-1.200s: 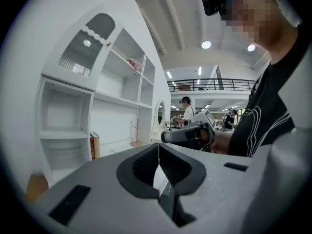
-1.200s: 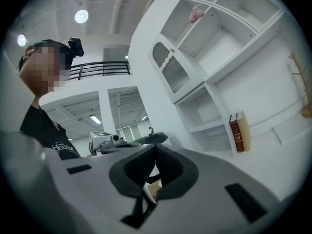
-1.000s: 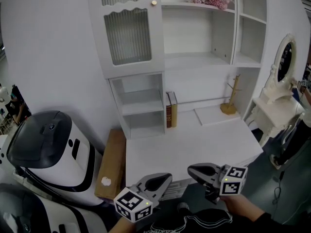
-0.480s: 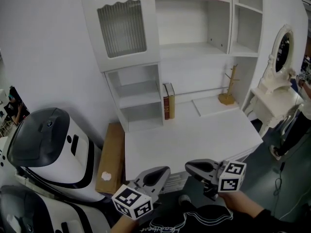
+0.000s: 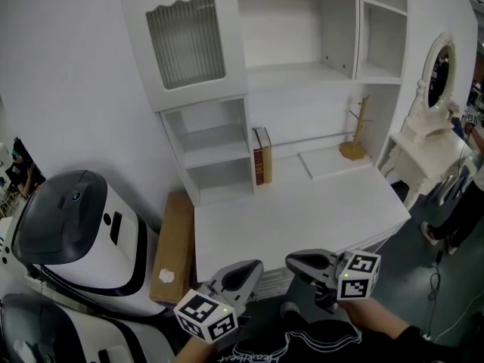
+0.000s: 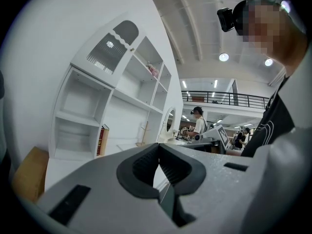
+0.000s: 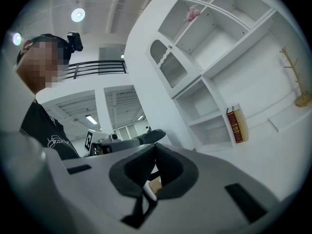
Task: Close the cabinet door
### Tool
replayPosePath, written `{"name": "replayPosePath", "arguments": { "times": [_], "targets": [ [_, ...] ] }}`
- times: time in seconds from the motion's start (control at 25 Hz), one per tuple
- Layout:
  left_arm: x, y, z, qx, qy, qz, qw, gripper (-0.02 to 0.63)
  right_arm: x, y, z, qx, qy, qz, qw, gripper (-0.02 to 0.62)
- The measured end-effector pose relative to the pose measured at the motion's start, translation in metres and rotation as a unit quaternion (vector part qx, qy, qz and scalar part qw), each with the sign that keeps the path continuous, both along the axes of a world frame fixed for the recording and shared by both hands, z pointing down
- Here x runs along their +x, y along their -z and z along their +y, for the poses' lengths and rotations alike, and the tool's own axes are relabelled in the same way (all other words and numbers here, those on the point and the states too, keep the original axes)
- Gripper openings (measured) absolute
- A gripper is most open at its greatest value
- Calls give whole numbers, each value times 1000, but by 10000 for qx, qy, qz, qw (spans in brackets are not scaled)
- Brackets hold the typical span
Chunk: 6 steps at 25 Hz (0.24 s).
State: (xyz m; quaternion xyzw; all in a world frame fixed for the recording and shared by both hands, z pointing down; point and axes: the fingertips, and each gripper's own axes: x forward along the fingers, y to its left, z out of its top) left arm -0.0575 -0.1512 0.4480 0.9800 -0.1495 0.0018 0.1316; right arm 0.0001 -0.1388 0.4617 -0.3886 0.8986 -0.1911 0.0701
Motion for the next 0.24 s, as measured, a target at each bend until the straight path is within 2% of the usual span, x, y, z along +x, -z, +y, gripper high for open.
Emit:
{"name": "replayPosePath", "arguments": {
  "times": [0.24],
  "targets": [
    [-2,-1,-5,-25,15,28,10000,5,-1,-2,-2,-5,-23,41,10000,6]
  ]
}}
